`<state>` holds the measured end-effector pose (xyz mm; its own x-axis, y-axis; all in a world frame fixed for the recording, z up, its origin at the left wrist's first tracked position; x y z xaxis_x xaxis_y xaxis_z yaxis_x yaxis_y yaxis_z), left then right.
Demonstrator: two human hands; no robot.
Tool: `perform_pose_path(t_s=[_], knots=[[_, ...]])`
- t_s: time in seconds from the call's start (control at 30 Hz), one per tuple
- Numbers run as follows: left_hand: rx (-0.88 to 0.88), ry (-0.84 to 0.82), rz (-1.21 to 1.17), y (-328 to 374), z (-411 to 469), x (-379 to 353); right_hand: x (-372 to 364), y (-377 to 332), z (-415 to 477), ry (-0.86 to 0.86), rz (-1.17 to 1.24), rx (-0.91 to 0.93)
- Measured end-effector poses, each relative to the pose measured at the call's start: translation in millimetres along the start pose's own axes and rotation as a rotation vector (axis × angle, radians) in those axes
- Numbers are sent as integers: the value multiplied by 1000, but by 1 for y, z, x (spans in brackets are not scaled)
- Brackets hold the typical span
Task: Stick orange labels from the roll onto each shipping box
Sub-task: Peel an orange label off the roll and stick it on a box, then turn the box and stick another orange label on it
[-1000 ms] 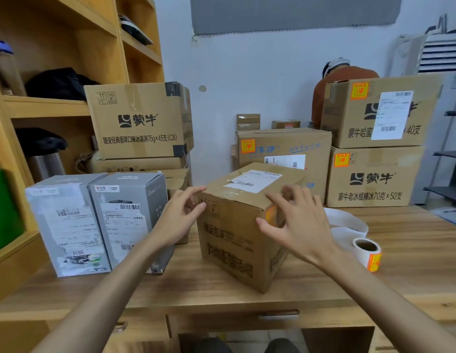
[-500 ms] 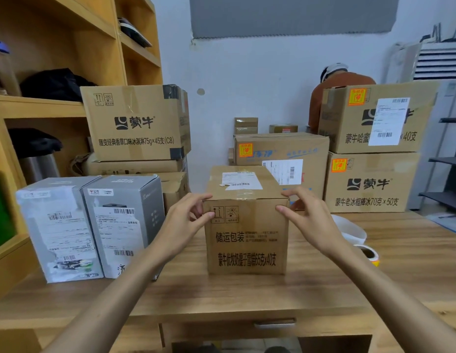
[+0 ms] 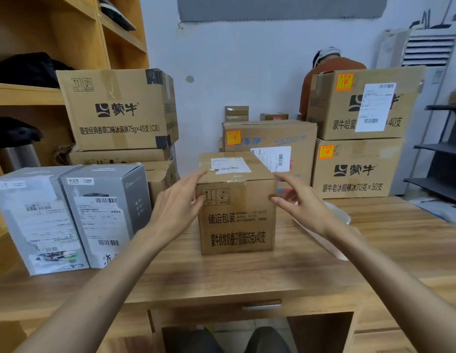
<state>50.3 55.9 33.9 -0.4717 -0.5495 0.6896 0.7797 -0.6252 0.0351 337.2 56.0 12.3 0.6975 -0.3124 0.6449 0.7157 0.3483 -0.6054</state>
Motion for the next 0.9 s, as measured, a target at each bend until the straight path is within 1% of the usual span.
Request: perform_pose_path(t_s=[0.1,0.17,0.33,0.43,0.6,0.7,0.8,0.9], knots=[[-139,16,-21,39,7,-4,20,17,-13,-20,-92,-27],[-207,-77,-89,68,12,-25,38,35,-24,-14,-155,-109],[-263,-363,-282,131,28,-100,80,85,-49,-48,-278,-274],[-295,-420,-397,169,41,-136,95,109,-63,-86,-324,-316],[-245,-497,-616,207,49,-193,102,127,-81,-101,-298,-303],[-209,-487,-651,212,46,-213,96,132,-86,-125,-241,-291],[-130,-451,-683,211,42,-221,85,141,-89,-127,-187,-297],[-85,-436,-693,208,38,-226,76,148,-90,-147,-187,-304]])
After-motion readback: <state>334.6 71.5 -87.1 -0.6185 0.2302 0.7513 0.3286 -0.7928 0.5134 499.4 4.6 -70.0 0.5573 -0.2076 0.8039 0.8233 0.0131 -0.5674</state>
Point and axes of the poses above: each hand's wrist, its own z-axis towards the middle knuckle, its own x-axis out of the back of the hand, y = z × x, the point moved 5 cm from there along z, towards the middle knuckle, and after that the axes turned 10 degrees about -x, right-handed, at the moved point
